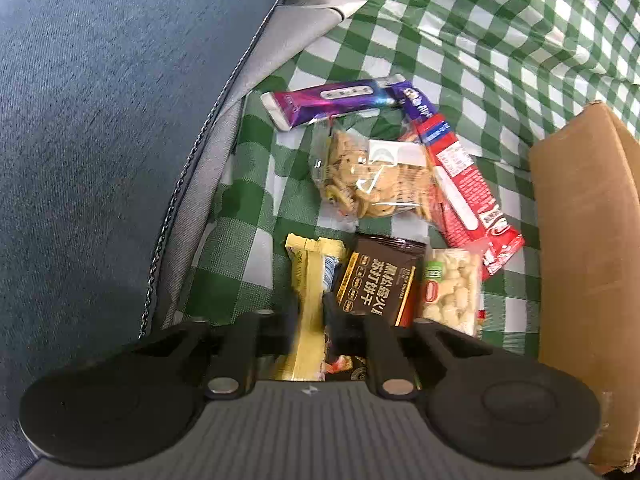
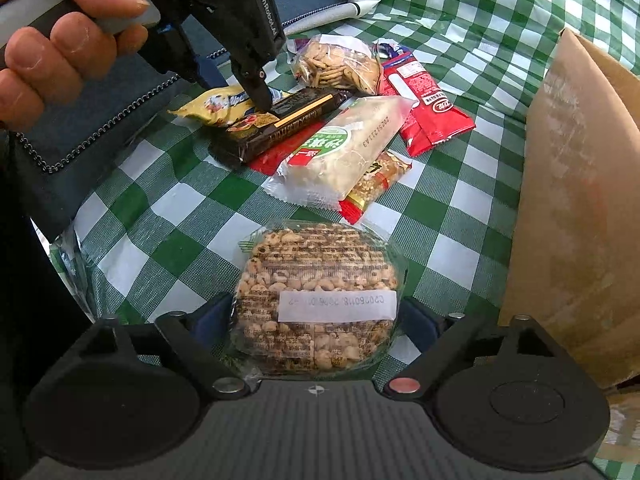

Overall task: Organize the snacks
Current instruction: 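Close the left tool on the yellow bar while the right tool grips the peanut bag, then carry the yellow bar and peanut bag over the box and release both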

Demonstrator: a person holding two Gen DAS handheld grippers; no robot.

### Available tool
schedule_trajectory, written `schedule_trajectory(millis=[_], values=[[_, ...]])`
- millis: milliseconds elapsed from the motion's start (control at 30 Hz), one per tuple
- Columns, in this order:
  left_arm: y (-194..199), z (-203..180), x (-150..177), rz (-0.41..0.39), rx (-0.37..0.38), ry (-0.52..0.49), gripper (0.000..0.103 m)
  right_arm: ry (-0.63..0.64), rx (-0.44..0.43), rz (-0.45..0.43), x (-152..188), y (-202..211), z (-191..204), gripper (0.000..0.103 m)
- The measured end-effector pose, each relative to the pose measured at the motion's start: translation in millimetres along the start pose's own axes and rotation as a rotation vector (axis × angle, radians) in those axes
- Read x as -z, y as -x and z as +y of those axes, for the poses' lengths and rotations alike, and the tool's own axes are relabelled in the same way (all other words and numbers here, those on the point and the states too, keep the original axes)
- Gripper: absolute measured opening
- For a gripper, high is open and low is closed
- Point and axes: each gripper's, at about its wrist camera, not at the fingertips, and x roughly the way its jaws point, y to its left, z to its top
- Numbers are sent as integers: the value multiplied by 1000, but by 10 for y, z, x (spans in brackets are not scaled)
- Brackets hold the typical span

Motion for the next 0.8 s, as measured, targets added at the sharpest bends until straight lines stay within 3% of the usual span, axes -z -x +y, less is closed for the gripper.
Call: schedule_trajectory(millis=[233,400,667,800], values=[[145,-36,1,-71,17,1,11,-16,20,-17,39,101,7,83],[363,-63,24,-169,39,-12,11,-17,26,-48,38,249,16,82],[662,-248,109,-311,62,-72,11,19,58,-137,-112,727,-10,82],[765,-375,139,-371,76,-93,11,31,120,-177,-272,1044,-45,82]])
